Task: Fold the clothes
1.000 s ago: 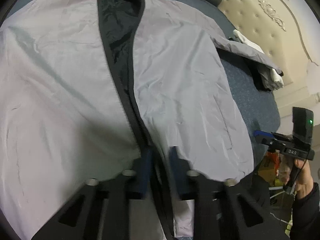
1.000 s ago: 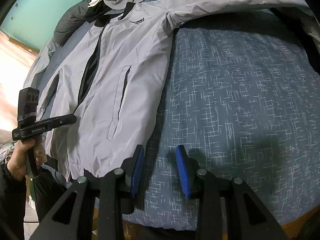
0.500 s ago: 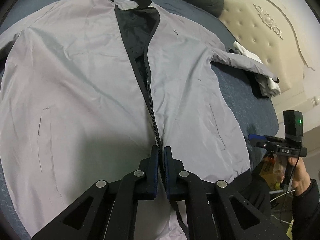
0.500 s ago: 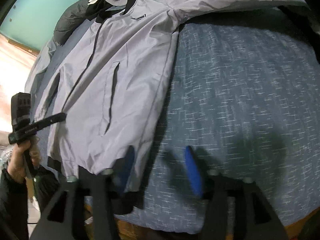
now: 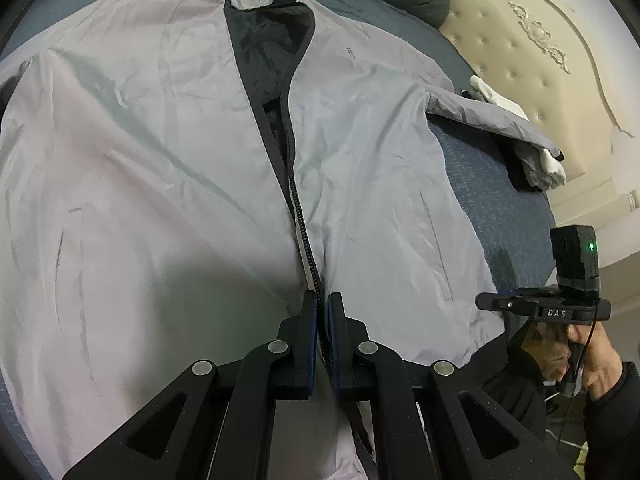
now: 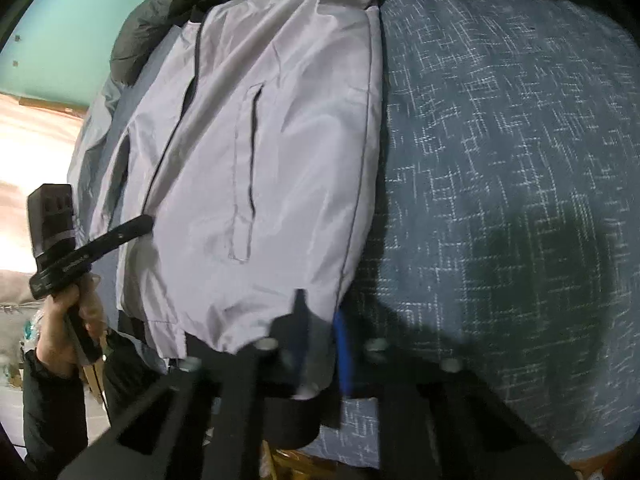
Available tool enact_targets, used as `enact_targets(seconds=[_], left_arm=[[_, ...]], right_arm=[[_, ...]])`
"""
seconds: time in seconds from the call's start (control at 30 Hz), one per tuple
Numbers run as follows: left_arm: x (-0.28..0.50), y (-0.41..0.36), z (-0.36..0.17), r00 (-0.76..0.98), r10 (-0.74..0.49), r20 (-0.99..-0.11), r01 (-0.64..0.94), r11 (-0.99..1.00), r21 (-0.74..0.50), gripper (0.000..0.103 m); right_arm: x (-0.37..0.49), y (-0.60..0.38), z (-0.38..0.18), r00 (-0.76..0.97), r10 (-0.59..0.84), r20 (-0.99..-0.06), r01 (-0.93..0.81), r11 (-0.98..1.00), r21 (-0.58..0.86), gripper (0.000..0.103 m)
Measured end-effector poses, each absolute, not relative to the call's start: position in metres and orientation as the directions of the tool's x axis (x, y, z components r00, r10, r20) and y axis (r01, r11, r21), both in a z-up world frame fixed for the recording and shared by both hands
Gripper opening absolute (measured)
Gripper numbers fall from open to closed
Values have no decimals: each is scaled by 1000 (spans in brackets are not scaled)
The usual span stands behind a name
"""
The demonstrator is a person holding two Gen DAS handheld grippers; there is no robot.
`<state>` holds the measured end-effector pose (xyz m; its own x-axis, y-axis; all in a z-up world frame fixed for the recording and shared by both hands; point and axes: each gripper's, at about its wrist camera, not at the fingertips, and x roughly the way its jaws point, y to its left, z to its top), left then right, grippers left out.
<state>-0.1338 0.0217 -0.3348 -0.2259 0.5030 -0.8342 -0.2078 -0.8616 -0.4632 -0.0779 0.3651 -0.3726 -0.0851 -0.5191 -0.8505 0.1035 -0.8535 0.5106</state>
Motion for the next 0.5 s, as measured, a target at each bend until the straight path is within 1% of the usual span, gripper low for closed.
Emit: enact_targets(seconds=[0.07, 0.2, 0.3, 0.4, 0.5], left_arm=[[-133, 25, -337, -220, 510, -832, -209, -857, -471, 6], [-130, 39, -341, -201, 515, -834, -234, -851, -469, 6], [-130, 45, -344, -186, 505, -843, -232, -856, -462, 6], [-131, 42, -343, -175, 504, -845, -207, -859, -469, 11], [-129, 22, -323, -199, 476, -856, -193, -876, -442, 15]], right_arm=[[-77, 370, -366, -109, -511, -853, 108, -859, 501, 4], [-79, 384, -354, -143, -483, -864, 106, -875, 472, 3], [-75, 386, -360, -128, -461, -878, 97, -887, 452, 3], [-74, 382, -363, -132, -458, -879, 95, -889, 448, 3], [-75, 378, -364, -137, -457, -879, 97, -889, 447, 3]])
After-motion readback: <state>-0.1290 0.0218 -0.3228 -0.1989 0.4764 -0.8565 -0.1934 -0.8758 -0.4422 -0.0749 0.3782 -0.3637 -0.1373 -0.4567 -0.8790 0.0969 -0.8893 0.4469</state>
